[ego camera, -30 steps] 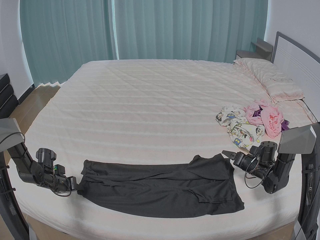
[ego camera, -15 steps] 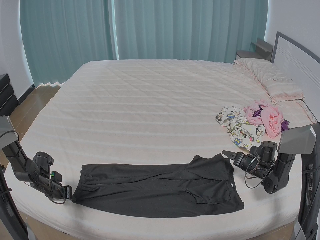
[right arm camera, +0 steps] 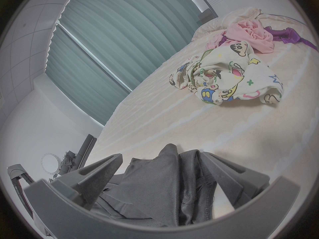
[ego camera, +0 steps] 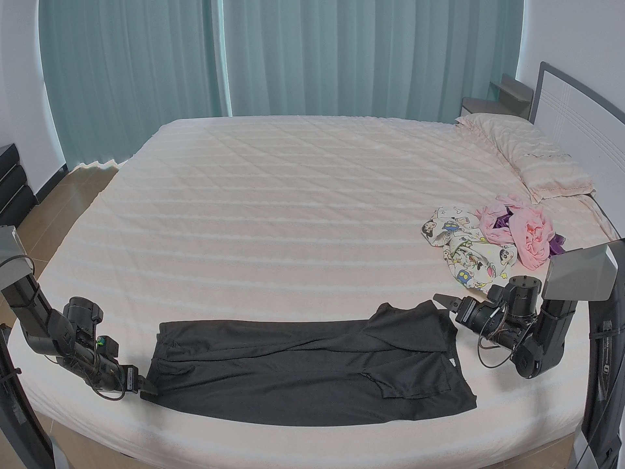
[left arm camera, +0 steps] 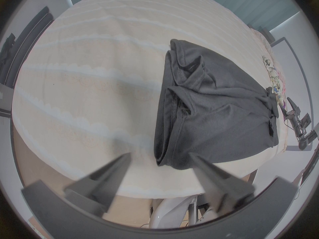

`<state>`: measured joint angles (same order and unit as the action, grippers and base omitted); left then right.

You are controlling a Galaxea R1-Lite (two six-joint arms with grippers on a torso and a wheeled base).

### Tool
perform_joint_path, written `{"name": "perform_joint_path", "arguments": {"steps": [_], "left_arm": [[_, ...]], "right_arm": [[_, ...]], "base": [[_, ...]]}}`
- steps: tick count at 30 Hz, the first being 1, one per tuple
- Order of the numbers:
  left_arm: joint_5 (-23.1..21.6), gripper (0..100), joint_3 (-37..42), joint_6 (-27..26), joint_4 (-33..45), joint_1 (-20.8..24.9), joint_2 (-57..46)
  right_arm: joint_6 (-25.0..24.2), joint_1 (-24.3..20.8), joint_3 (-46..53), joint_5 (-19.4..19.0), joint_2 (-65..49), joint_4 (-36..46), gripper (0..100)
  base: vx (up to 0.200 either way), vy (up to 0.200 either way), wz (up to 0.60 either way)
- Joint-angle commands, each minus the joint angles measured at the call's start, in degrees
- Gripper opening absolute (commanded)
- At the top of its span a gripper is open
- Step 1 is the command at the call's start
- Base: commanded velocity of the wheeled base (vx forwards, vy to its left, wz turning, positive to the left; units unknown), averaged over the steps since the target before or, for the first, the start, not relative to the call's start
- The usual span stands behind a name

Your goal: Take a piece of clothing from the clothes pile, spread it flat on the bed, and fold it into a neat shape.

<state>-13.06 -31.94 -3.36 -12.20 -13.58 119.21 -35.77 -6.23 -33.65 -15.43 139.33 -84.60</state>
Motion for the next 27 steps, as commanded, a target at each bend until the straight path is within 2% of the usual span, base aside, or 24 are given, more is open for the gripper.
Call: {"name": "perform_joint_path", "arguments": {"steps": [1, 4, 6, 10, 18, 23, 27], "left_arm": [[-0.57, 100, -1.11, 0.46, -0.45, -0.66, -0.56], [-3.99, 100, -3.39, 4.16, -0.45, -1.45, -3.2], [-8.3, 100, -7.61, 13.74, -0.37, -1.01, -4.95], [-9.09, 100, -14.2, 23.05, -0.72, 1.63, -2.41], [-8.48, 100, -22.29, 29.03, -2.74, 5.58, 6.65], [-1.62, 100, -21.41, 29.56, -11.53, 8.75, 12.1], [-0.3, 100, -20.09, 29.73, -16.19, 9.36, 13.68]], "right_arm": [[0.0, -0.19, 0.07, -0.04, 0.07, -0.04, 100], [0.0, -0.71, 0.07, -0.04, 0.07, -0.12, 100], [0.0, -0.8, 0.16, -0.04, 0.07, -0.12, 100], [0.0, -0.8, 0.25, -0.04, 0.07, -0.12, 100], [0.0, -0.8, 0.25, -0.04, 0.16, -0.12, 100], [0.0, -0.71, 0.16, -0.04, 0.07, -0.12, 100], [0.0, -0.71, 0.25, -0.04, 0.16, -0.21, 100]], "base": [[0.0, 0.0, 0.0], [0.0, 0.0, 0.0], [0.0, 0.0, 0.0], [0.0, 0.0, 0.0], [0.0, 0.0, 0.0], [0.0, 0.0, 0.0], [0.0, 0.0, 0.0]]}}
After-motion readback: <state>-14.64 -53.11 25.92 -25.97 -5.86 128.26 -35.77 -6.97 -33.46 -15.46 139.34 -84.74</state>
